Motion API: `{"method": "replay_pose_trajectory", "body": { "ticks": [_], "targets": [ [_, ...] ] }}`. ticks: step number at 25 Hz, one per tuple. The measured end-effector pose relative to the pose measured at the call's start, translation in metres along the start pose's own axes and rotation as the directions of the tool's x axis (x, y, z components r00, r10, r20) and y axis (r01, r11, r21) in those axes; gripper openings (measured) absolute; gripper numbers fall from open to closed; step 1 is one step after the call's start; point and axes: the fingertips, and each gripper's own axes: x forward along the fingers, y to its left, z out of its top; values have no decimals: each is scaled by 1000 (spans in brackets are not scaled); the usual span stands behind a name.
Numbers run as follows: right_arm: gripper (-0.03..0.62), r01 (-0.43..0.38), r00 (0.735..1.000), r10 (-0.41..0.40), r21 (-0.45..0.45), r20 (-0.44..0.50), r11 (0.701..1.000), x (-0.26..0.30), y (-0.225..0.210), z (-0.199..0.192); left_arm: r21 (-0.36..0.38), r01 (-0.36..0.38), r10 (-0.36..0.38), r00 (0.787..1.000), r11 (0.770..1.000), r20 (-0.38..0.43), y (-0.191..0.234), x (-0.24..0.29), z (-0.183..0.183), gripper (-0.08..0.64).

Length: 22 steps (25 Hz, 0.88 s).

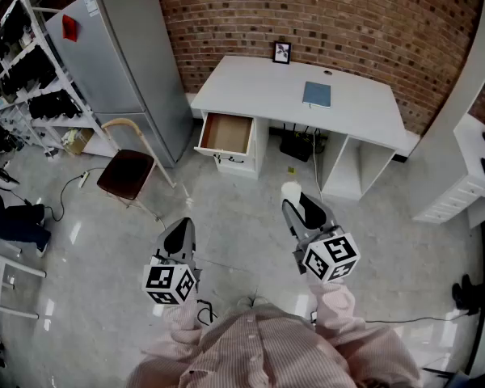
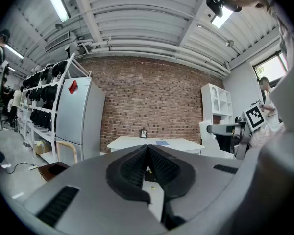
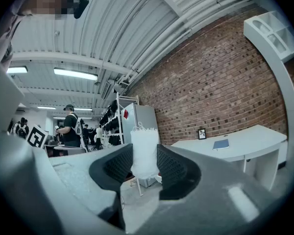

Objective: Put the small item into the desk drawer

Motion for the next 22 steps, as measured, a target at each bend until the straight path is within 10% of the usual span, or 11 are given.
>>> {"method": "replay_pose_trajectory", "body": {
  "ticks": [22],
  "targets": [
    [155,-18,1000,19,49,-20,999,56,-27,-17,-53,-40,39,999,998,-15,31,41,-14,-2]
  ]
}}
